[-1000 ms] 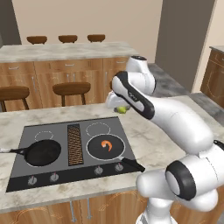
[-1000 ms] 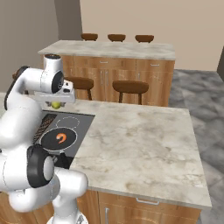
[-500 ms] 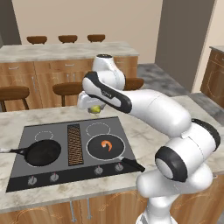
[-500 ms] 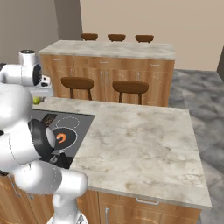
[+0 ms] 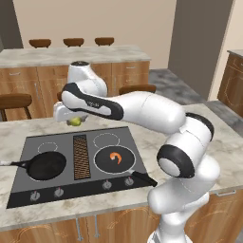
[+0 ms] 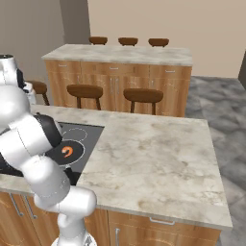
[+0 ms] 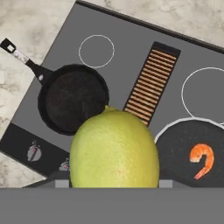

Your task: Place both pans onto different burners. Then place the lemon and the shrimp on different pans.

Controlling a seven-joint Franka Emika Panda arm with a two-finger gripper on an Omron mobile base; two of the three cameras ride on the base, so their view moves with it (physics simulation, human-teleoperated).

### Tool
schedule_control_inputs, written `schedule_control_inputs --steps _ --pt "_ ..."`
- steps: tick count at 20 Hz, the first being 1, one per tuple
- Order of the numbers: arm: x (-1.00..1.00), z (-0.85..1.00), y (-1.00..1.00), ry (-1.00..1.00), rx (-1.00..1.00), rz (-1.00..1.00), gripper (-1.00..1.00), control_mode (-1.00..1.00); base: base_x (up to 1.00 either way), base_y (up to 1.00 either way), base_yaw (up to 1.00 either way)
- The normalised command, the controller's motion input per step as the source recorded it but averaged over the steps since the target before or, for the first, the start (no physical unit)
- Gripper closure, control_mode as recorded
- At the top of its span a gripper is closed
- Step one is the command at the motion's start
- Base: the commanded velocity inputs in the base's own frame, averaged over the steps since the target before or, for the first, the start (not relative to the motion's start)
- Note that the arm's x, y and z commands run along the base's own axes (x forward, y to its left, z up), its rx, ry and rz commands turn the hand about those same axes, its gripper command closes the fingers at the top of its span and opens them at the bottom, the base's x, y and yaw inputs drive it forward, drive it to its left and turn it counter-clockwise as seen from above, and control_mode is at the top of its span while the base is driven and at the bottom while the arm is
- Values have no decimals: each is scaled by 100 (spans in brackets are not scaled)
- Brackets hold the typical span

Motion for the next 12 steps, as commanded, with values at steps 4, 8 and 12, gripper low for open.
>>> schedule_control_inputs --steps 4,8,12 --pt "7 -27 91 0 -10 0 100 -100 0 0 0" --pt "15 -29 73 0 -8 0 100 -100 0 0 0" --pt "15 -25 36 0 -4 0 100 -100 0 0 0"
